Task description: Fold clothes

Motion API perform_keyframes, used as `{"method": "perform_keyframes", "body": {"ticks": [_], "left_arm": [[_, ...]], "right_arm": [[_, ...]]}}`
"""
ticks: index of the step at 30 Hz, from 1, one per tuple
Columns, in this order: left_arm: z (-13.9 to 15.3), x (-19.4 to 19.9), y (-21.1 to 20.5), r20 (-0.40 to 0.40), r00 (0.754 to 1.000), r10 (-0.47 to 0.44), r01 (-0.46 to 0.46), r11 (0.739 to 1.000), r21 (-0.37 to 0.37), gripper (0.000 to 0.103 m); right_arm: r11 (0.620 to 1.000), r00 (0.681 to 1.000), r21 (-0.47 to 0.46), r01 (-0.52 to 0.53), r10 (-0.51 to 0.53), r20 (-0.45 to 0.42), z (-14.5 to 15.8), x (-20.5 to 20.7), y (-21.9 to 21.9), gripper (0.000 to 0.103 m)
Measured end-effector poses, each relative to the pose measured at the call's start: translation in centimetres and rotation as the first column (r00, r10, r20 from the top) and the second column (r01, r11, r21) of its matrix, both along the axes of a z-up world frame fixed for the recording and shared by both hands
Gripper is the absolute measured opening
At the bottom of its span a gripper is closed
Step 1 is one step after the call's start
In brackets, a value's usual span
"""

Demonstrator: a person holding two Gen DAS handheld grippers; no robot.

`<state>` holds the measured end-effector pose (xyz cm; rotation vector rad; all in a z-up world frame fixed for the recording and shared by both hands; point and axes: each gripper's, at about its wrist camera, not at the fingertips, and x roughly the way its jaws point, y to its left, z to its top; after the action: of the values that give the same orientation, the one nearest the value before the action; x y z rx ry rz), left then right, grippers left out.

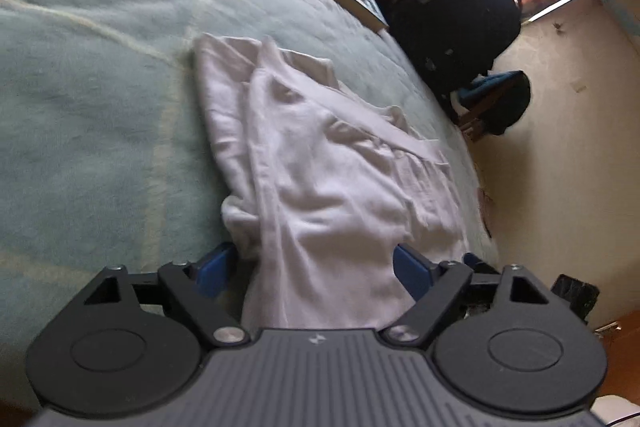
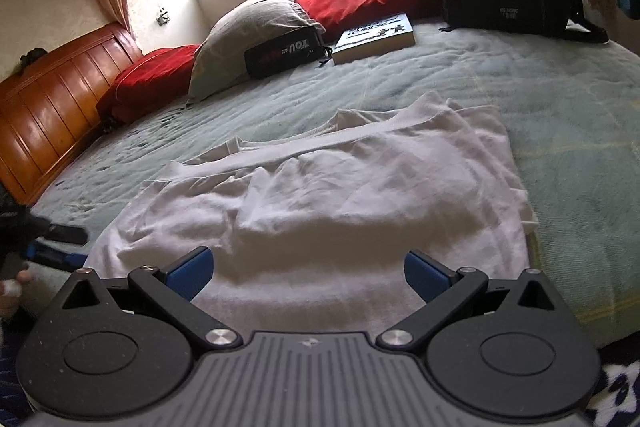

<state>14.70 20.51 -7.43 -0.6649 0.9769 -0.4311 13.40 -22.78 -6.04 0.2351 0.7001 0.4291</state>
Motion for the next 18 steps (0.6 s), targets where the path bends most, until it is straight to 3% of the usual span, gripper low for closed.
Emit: {"method": "perform_keyframes", "body": {"ticks": [5,12,18], "left_arm": [[0.7,0.5,2.1,0.039,0.997,0.07,-0.069,0.998,-0.012,0.085],[-1.5,4.9,1.4,-0.011,1.0,0.026,-0.026,0.999,-0.046,0.086],[-2.1,7.9,0.5,0.009,1.0,0.008,-0.007,0.997,-0.082,0.086]], "right_arm": [[1.0,1.0,0.023,-0.01,0.01,-0.02,-0.2,0.0,0.1,0.103],[1.0,1.0,0.005,-0.013,0.013,0.017,0.7,-0.8,0.1,0.103],[1.0,1.0,0.021,-0.017,0.017,0.009,0.7,-0.4,0.1,0.103]]}}
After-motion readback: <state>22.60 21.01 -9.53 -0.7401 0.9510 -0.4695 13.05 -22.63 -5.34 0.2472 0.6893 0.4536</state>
